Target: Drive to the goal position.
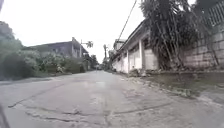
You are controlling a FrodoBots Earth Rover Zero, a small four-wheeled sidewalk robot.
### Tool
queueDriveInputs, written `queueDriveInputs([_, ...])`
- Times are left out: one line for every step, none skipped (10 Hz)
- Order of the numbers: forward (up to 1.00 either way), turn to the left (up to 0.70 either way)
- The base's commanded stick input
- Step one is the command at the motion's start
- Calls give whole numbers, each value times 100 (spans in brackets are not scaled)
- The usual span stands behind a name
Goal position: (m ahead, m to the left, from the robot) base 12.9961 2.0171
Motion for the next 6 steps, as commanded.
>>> queueDriveInputs([85,0])
queueDriveInputs([85,0])
queueDriveInputs([85,0])
queueDriveInputs([85,0])
queueDriveInputs([85,0])
queueDriveInputs([85,0])
